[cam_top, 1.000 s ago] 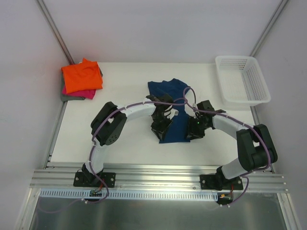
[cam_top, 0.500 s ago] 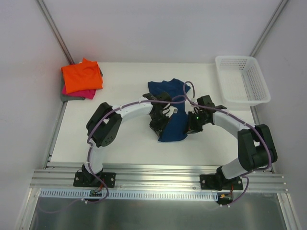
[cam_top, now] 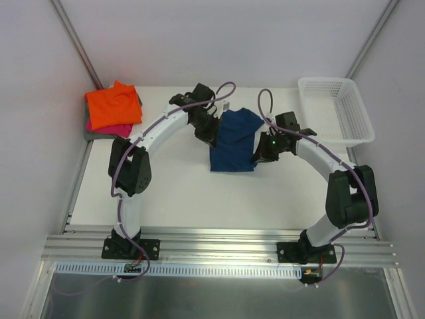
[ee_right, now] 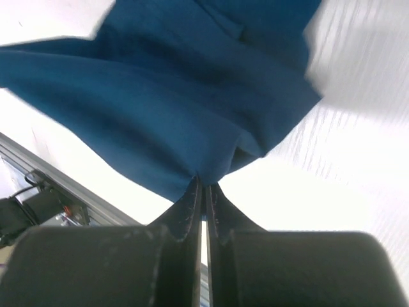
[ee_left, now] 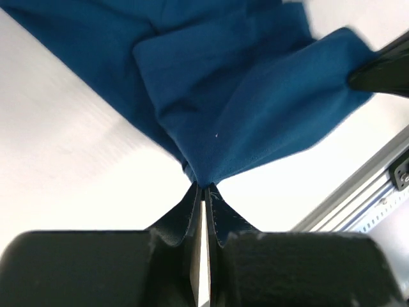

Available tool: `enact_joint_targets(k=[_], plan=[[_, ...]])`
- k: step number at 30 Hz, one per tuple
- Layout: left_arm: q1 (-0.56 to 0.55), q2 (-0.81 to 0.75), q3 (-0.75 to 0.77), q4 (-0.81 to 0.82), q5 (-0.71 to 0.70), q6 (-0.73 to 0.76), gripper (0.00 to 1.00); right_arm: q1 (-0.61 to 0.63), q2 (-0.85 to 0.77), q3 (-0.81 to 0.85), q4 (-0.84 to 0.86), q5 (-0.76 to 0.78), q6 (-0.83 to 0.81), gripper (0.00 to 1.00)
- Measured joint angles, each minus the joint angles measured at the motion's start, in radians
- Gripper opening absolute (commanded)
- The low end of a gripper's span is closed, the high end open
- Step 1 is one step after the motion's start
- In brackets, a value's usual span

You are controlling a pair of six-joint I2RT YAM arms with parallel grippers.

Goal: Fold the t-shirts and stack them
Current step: Fold the long partially folded tshirt into a neat square

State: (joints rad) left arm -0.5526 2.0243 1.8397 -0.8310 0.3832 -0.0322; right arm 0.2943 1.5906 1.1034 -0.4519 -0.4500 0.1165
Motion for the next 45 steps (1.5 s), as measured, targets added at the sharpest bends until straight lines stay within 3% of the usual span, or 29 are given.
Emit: enact_joint_targets(k=[6,17,29,35,37,38,39,41,42,45], plan=[[0.037,0.071,0.224,-0.015,0.005,0.034,0.00,-0.027,0.102,0.131,0.036,-0.005,0.002,0.01],[0.109,0.365,0.553,-0.011,0.005,0.052,0.00,-0.064,0.408,0.546,0.065,0.002,-0.002,0.01],[0.161,0.495,0.685,0.087,-0.056,0.054,0.03,-0.066,0.541,0.679,0.125,0.026,-0.004,0.01],[0.166,0.496,0.706,0.177,-0.084,0.068,0.06,-0.065,0.627,0.837,0.130,0.065,-0.041,0.06],[0.170,0.497,0.709,0.200,-0.097,0.072,0.11,-0.061,0.672,0.911,0.135,0.079,-0.058,0.14],[0.174,0.501,0.712,0.212,-0.103,0.074,0.25,-0.061,0.693,0.941,0.145,0.087,-0.065,0.24],[0.175,0.509,0.720,0.224,-0.110,0.080,0.31,-0.059,0.711,0.964,0.151,0.102,-0.068,0.42],[0.182,0.526,0.732,0.244,-0.135,0.079,0.39,-0.051,0.752,1.015,0.158,0.142,-0.079,0.47],[0.182,0.539,0.739,0.252,-0.146,0.080,0.56,-0.046,0.773,1.035,0.164,0.161,-0.087,0.70],[0.182,0.572,0.750,0.269,-0.194,0.082,0.75,-0.025,0.819,1.061,0.169,0.212,-0.109,0.97]])
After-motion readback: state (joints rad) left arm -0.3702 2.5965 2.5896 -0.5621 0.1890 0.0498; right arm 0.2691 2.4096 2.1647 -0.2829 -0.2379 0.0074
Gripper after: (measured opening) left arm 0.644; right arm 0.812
